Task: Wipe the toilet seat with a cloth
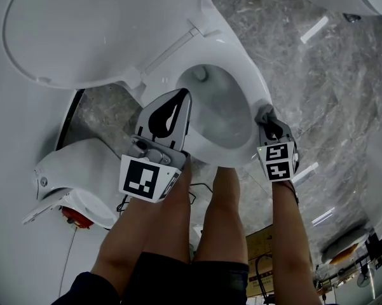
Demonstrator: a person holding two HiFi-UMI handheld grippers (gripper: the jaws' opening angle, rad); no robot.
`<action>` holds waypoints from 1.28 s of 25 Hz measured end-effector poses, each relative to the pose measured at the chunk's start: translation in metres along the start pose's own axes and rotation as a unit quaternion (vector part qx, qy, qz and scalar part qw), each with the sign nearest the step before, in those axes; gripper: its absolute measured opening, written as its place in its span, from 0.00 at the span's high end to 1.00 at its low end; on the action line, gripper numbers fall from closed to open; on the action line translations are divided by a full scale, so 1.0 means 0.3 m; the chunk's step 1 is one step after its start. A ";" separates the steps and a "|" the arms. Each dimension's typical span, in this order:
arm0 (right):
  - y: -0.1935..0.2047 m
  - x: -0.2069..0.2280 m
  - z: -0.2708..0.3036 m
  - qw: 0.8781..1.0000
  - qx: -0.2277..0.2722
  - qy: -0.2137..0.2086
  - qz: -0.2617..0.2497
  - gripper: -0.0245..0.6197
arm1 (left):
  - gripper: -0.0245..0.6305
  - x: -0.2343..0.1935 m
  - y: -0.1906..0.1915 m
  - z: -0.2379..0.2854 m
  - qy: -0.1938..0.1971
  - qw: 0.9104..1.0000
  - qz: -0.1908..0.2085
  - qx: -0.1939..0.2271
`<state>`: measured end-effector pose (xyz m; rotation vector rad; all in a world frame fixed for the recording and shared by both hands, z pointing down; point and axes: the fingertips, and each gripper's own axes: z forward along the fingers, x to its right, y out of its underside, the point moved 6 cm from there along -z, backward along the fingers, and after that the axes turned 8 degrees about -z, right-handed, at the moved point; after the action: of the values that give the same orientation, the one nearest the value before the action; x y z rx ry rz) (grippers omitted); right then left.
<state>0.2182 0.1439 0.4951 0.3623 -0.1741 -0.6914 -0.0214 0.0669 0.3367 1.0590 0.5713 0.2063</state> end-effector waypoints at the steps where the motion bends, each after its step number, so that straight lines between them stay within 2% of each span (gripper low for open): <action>1: 0.015 -0.033 -0.001 1.000 -0.010 -0.011 -0.019 0.88 | 0.94 -0.002 0.000 0.000 -0.001 1.000 -0.001 0.000; 5: 0.084 -0.152 -0.008 0.995 -0.041 -0.068 -0.064 0.88 | 0.94 -0.009 -0.003 0.003 -0.003 1.000 -0.003 0.001; 8: 0.122 -0.229 -0.006 0.983 -0.059 -0.119 -0.130 0.88 | 0.94 -0.018 -0.004 0.003 -0.003 1.000 -0.001 -0.001; 10: 0.107 -0.225 0.008 0.974 -0.064 -0.122 -0.179 0.88 | 0.94 -0.031 -0.004 0.002 -0.005 1.000 0.000 -0.001; 15: -0.052 -0.095 0.080 0.964 -0.034 -0.079 -0.250 0.89 | 0.94 -0.047 -0.020 0.001 -0.015 1.000 -0.007 0.007; 18: -0.207 -0.007 0.136 0.966 0.002 -0.047 -0.256 0.89 | 0.94 -0.057 -0.023 0.002 -0.012 1.000 -0.001 0.003; 21: -0.323 0.063 0.156 0.974 0.041 -0.023 -0.221 0.89 | 0.94 -0.065 -0.035 0.011 -0.018 1.000 -0.016 0.017; 23: -0.340 0.079 0.152 0.978 0.052 -0.020 -0.199 0.89 | 0.94 -0.070 -0.031 0.012 -0.017 1.000 -0.013 0.011; 27: -0.245 0.038 0.123 0.980 0.034 -0.044 -0.193 0.89 | 0.94 -0.074 -0.023 0.010 -0.012 1.000 -0.006 0.001; 32: -0.061 -0.040 0.053 0.970 -0.005 -0.109 -0.216 0.88 | 0.94 -0.084 -0.023 0.017 -0.012 1.000 -0.010 0.002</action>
<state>0.1939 0.1343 0.5024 0.3161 -0.3053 -1.1647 -0.0404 0.0489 0.3414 1.0587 0.5615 0.1746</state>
